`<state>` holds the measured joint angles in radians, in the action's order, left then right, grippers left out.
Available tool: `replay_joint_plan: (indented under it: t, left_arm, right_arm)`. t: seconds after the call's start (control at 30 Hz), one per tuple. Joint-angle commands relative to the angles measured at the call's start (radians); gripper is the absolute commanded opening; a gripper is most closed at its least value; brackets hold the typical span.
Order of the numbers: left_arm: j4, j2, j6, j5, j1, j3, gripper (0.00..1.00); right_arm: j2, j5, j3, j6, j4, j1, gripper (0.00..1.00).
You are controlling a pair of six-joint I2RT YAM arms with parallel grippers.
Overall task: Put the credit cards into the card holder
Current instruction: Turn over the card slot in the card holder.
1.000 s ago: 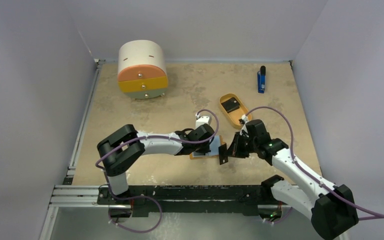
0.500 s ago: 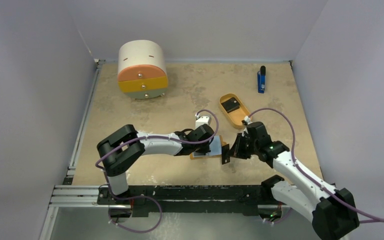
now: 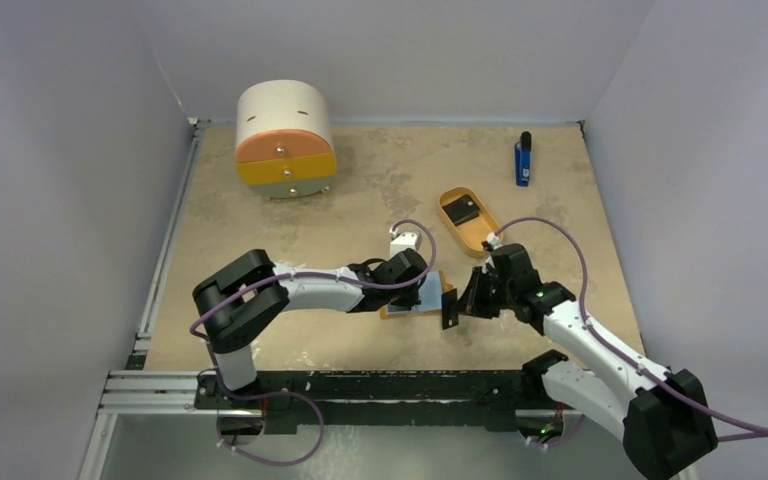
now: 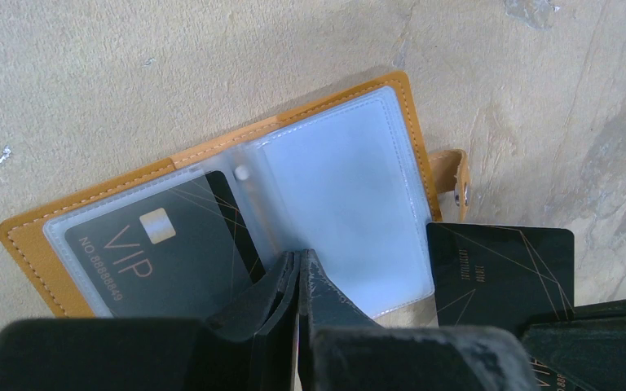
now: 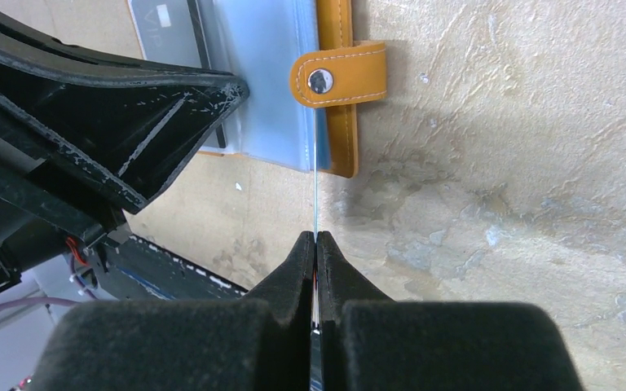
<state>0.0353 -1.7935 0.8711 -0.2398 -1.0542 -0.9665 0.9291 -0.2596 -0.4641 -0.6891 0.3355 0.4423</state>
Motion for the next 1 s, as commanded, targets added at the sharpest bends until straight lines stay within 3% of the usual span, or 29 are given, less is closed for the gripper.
replay_joint_plan:
  t: [0.0, 0.47, 0.73, 0.97]
  left_arm:
    - [0.044, -0.019, -0.003, 0.005, 0.000, 0.037, 0.01]
    - [0.039, 0.003, 0.010, 0.018, 0.000, 0.034, 0.02]
    - [0.077, 0.093, 0.020, 0.019, 0.002, 0.002, 0.23]
    - [0.106, 0.145, 0.028, 0.007, 0.002, -0.010, 0.33]
  right_arm:
    - [0.011, -0.045, 0.015, 0.002, -0.056, -0.002, 0.00]
    - [0.011, -0.124, 0.026, 0.006, -0.135, -0.002, 0.00]
    - [0.040, -0.165, 0.023, 0.002, -0.196, -0.001, 0.00]
    - [0.063, -0.191, 0.019, 0.008, -0.225, 0.000, 0.00]
